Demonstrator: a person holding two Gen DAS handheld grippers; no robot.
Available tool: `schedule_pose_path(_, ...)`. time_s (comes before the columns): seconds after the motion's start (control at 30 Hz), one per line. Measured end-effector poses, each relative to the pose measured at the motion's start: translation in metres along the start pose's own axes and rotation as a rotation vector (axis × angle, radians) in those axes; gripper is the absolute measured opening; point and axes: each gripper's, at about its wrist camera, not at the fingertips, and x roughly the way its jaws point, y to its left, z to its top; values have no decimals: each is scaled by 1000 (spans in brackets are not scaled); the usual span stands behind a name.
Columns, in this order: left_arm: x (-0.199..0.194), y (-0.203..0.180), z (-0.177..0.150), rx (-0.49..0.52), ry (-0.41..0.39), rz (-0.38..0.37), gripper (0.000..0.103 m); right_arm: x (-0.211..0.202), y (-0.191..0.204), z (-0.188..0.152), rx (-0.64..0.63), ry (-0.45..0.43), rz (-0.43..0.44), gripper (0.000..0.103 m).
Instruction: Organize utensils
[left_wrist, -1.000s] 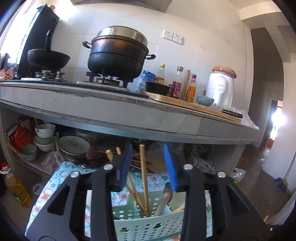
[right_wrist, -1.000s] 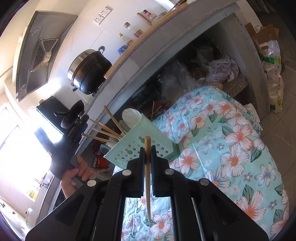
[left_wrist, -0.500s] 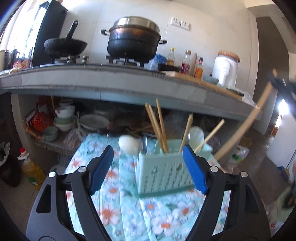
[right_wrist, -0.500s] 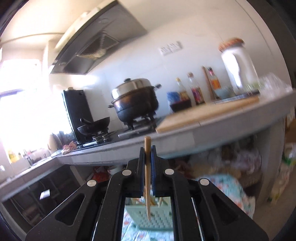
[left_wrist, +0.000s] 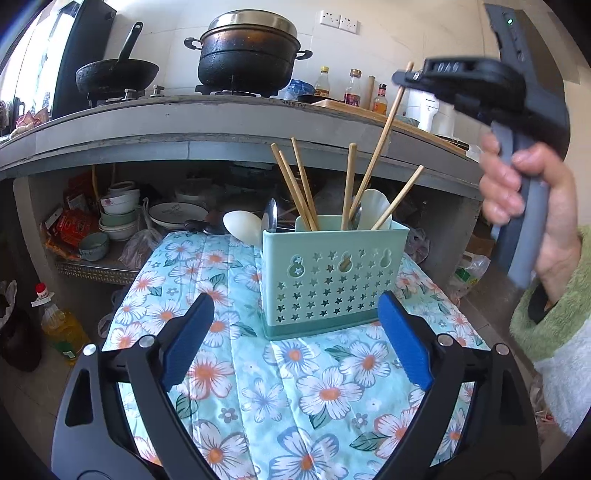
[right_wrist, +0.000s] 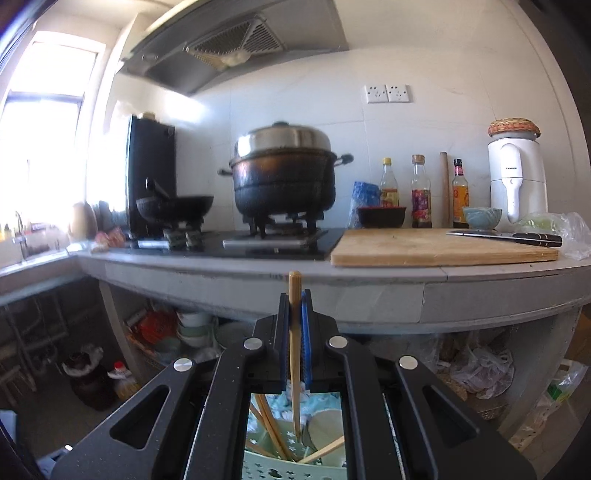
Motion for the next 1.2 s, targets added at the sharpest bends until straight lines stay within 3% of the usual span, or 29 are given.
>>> schedule_pose_path(0.17, 3, 0, 0, -25, 20, 11, 90, 13, -2, -36, 3, 139, 24, 11)
schedule_pose_path(0.2, 3, 1, 0, -30, 22, 14, 90, 8, -6, -39, 23, 142, 28, 22)
schedule_pose_path(0.27, 3, 2, 1, -43, 27, 25, 91, -6, -13, -41, 61, 130, 51, 34)
schedule_pose_path(0.47, -2, 2, 4, -80, 20, 89, 94, -64, -26, -57, 167, 127, 63, 51)
schedule_pose_path(0.53, -4, 2, 5, -88, 14, 116, 95, -78, -25, -72, 173, 157, 18, 59)
schedule_pose_path(0.7, -6, -6, 6, -94, 35, 244, 95, -97, -12, -120, 120, 272, -192, 83)
schedule_pose_path(0.87, -3, -15, 6, -51, 80, 401, 95, -93, -8, -148, 111, 390, -306, 89)
schedule_pose_path(0.97, -6, -20, 8, -14, 71, 504, 95, -92, -8, -153, 89, 406, -348, 92)
schedule_pose_path(1.2, -7, -17, 14, -14, 105, 566, 95, -89, -4, -148, 29, 415, -407, 96)
